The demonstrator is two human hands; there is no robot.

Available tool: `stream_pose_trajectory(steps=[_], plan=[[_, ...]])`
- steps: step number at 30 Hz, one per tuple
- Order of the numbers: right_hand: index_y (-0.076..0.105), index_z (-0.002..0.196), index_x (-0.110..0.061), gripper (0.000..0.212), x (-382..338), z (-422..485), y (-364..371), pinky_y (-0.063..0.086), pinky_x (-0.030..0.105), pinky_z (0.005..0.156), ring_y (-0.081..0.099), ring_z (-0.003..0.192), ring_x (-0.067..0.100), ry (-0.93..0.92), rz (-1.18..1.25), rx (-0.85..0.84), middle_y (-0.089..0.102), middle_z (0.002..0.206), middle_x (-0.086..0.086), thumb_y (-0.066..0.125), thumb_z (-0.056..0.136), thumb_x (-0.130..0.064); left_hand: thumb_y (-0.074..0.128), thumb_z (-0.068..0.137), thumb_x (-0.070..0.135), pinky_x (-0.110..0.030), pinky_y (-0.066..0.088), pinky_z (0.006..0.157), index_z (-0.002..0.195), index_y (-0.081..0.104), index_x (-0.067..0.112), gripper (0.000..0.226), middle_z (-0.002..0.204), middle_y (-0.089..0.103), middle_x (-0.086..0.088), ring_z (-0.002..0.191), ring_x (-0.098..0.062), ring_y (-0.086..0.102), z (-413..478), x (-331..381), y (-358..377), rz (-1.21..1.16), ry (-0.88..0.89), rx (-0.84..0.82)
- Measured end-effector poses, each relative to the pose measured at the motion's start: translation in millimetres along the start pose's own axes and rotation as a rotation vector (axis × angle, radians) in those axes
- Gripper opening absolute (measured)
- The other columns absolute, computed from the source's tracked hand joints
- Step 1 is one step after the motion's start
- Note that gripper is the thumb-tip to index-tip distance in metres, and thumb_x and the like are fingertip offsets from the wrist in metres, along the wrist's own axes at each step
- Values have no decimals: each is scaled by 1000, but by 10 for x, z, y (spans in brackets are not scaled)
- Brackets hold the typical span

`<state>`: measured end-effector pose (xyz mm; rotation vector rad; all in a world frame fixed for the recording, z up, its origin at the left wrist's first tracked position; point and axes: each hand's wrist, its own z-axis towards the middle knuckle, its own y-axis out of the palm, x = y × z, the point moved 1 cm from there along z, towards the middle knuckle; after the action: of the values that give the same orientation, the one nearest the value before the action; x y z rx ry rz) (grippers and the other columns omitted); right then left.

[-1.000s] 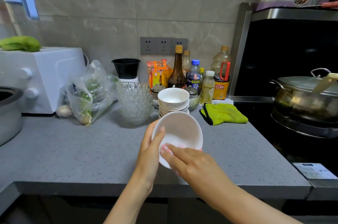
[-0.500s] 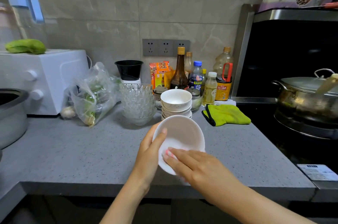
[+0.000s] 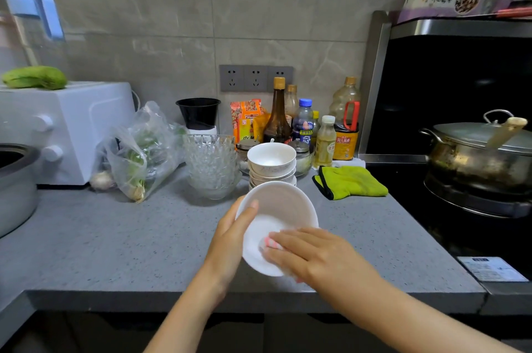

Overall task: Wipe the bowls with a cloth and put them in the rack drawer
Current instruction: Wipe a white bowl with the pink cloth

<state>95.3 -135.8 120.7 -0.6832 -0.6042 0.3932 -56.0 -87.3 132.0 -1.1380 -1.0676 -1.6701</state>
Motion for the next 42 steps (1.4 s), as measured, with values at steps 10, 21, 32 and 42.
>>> stream_pose_trajectory(steps=[10, 21, 32, 42], plan=[[76, 100, -19, 41, -96, 72, 136, 42, 21, 43, 64, 61, 9, 169, -34, 33, 73, 100, -7, 42, 76, -15, 55, 94, 18, -25, 53, 73, 110, 61, 31, 21, 100, 70, 5, 91, -7, 66, 23, -120, 157, -17, 17, 36], [76, 90, -22, 28, -50, 142, 179, 33, 21, 39, 60, 51, 9, 182, -94, 46, 71, 87, -13, 77, 63, -16, 53, 94, 16, -30, 51, 69, 115, 57, 39, 31, 110, 67, 5, 101, -14, 63, 83, -174, 132, -47, 40, 38], [77, 93, -16, 29, 7, 46, 211, 54, 26, 58, 71, 71, 15, 75, -130, 67, 74, 92, -2, 53, 83, -5, 61, 90, 19, -15, 50, 70, 118, 59, 32, 31, 110, 68, 8, 98, -3, 64, 94, -199, -6, -26, 79, -22], [77, 97, -14, 41, 74, 60, 164, 56, 29, 81, 72, 87, 18, -3, -182, -56, 74, 100, 4, 84, 58, -21, 49, 95, 22, -12, 50, 66, 106, 64, 25, 19, 92, 72, 10, 83, -1, 67, 192, -111, -128, -26, 19, -66]])
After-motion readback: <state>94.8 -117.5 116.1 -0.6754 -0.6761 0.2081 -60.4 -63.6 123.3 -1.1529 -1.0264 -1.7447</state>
